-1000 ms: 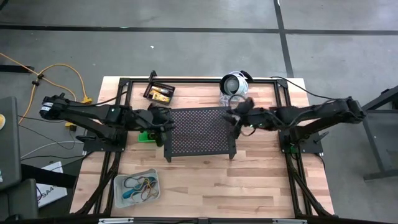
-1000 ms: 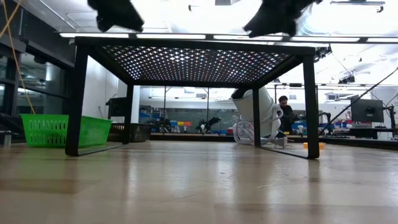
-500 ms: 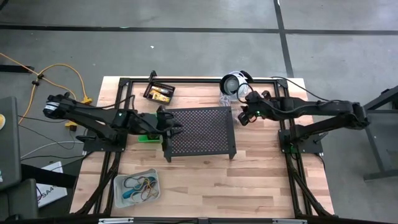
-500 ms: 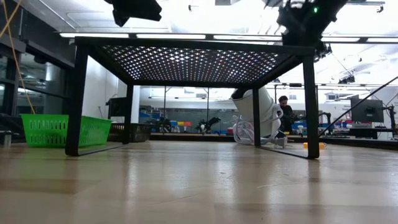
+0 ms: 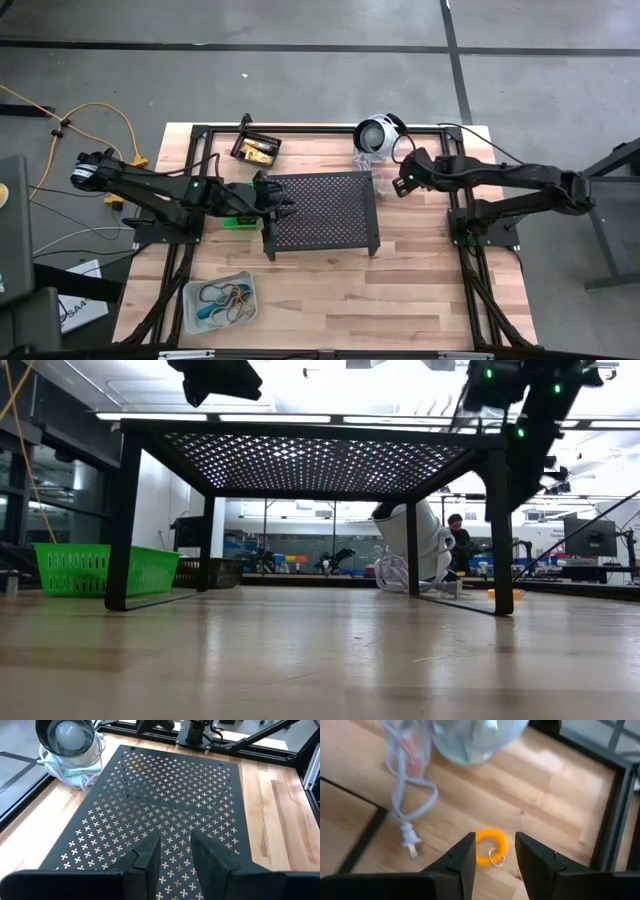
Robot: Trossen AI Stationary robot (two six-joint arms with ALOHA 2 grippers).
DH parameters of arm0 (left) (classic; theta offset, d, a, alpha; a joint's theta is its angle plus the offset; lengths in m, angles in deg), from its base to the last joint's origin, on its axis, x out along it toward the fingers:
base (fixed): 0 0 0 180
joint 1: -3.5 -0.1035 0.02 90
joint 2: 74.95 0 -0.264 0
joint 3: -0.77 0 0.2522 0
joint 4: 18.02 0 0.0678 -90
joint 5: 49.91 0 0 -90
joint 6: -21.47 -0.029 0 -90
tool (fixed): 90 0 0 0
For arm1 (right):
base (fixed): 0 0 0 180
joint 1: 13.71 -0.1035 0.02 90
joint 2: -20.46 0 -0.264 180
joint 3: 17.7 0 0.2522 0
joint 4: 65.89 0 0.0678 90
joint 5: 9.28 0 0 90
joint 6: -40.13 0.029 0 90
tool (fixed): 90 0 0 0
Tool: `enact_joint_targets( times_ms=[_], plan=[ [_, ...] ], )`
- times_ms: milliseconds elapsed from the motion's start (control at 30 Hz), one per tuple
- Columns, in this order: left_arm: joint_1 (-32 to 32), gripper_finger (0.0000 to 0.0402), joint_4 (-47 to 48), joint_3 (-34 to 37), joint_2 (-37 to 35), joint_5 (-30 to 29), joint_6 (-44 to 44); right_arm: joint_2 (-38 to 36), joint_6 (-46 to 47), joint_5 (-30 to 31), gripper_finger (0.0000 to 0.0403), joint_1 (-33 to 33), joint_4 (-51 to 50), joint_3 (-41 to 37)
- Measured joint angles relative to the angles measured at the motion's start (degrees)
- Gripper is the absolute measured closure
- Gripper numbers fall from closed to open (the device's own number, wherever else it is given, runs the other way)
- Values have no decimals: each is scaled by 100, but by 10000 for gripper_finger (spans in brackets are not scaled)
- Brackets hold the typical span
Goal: Pick & Place Office Desk Supplies
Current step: Put the yellow spring keychain into the green bin
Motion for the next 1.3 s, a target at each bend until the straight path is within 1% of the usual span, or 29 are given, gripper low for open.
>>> enact_joint_targets(
  times_ms=[300,433,600,733,1000,1300],
  plan=[
    [0,298,2,0,0,-2,41,2,2,-387,279,363,1054,-974],
    [0,298,2,0,0,-2,59,2,108,-391,279,542,1281,-1307],
    [0,298,2,0,0,-2,72,0,145,-349,279,721,1432,-1542],
    [0,298,2,0,0,-2,72,2,98,-370,279,783,1914,-1772],
    [0,298,2,0,0,-2,70,0,90,-351,279,797,2382,-1990],
    [0,298,2,0,2,-2,70,0,251,-347,279,792,2952,-2474]
  ],
)
